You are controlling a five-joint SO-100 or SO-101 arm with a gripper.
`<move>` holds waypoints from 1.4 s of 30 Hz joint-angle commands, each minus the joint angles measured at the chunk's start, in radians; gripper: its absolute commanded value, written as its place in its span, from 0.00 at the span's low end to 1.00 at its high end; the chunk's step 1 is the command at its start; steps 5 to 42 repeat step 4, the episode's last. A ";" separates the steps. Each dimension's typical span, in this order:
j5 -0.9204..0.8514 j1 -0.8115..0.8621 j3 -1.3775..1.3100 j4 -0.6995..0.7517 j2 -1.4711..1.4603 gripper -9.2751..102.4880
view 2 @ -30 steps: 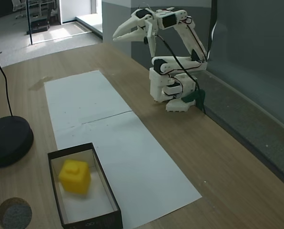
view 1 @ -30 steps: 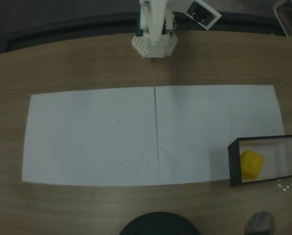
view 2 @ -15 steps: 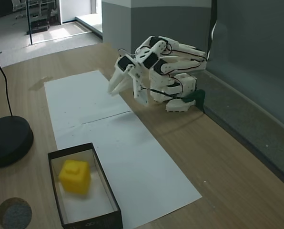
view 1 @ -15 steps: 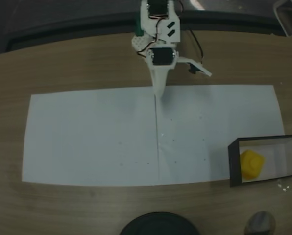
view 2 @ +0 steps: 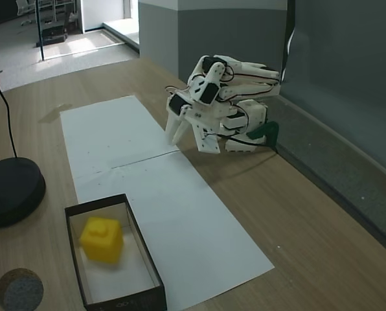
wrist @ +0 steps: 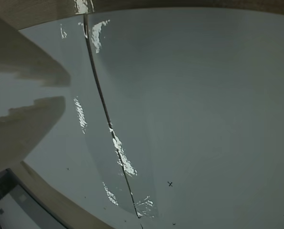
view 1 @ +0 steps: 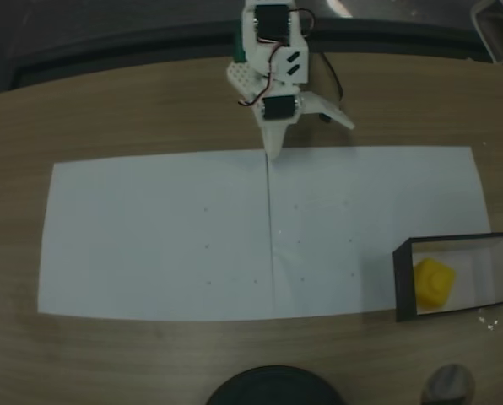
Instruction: Grab a yellow square and put it in the box.
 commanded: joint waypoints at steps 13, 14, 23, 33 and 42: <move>0.006 -0.003 -0.038 0.020 0.074 0.08; 0.006 -0.003 -0.038 0.020 0.074 0.08; 0.006 -0.003 -0.038 0.020 0.074 0.08; 0.006 -0.003 -0.038 0.020 0.074 0.08; 0.006 -0.003 -0.038 0.020 0.074 0.08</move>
